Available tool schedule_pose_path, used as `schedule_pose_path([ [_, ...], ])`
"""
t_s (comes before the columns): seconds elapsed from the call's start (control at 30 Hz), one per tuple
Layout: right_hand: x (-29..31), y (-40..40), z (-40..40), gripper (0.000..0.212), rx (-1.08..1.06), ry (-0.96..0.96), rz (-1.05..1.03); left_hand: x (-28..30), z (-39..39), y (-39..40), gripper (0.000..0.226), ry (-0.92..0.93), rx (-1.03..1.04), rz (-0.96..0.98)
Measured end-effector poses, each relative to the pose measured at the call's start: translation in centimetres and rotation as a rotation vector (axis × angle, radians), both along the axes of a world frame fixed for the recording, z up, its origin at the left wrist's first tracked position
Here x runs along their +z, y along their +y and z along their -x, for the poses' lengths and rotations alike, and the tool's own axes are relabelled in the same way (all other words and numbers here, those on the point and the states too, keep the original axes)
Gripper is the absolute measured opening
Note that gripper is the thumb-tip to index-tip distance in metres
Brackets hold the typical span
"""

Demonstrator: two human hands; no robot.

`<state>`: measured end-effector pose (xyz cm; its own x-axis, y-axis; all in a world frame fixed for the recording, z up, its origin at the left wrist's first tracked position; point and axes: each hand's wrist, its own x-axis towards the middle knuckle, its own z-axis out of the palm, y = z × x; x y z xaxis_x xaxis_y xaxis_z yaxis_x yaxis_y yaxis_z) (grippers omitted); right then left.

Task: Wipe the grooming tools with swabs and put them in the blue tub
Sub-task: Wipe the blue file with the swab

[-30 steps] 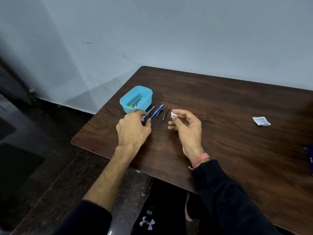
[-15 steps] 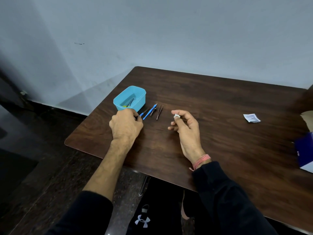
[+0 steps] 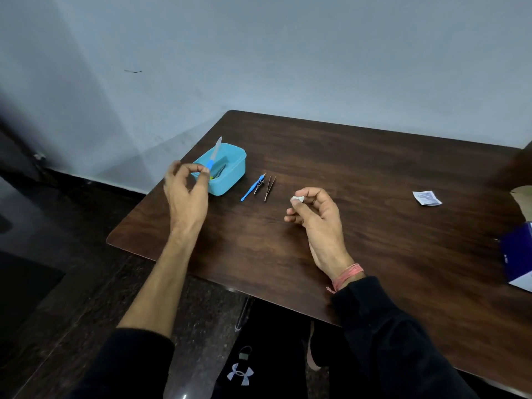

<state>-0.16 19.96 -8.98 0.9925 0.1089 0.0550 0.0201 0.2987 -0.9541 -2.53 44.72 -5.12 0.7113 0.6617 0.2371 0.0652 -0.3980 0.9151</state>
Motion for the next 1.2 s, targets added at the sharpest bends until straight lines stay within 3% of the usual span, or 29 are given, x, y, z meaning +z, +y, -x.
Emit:
schedule_pose_path([
  [0.13,0.0,0.1,0.0,0.012,0.003,-0.001,0.007,0.0,-1.0,0.5,0.008,0.036,-0.039,0.126],
  [0.37,0.1,0.2,0.0,0.012,0.017,-0.011,-0.007,-0.7,-0.5,-0.4,0.006,0.038,-0.034,0.053],
  [0.47,0.2,0.2,0.1,0.014,0.023,-0.010,-0.023,-0.6,0.0,-1.0,0.006,-0.052,0.039,-0.022],
  [0.6,0.5,-0.1,0.1,0.020,0.041,-0.012,-0.097,-0.6,1.0,-4.6,0.012,-0.231,0.131,-0.262],
  [0.7,0.7,-0.9,-0.5,0.021,0.014,-0.016,-0.103,-0.9,1.5,-9.6,0.007,-0.326,-0.056,-0.201],
  [0.87,0.8,-4.7,-2.9,0.019,-0.092,-0.016,-0.004,-2.1,-0.5,-15.8,0.004,-0.207,-0.290,0.047],
  [1.2,1.1,-11.9,-9.3,0.014,-0.285,0.004,-0.016,-2.1,-10.3,-20.7,0.007,0.061,-0.573,0.067],
])
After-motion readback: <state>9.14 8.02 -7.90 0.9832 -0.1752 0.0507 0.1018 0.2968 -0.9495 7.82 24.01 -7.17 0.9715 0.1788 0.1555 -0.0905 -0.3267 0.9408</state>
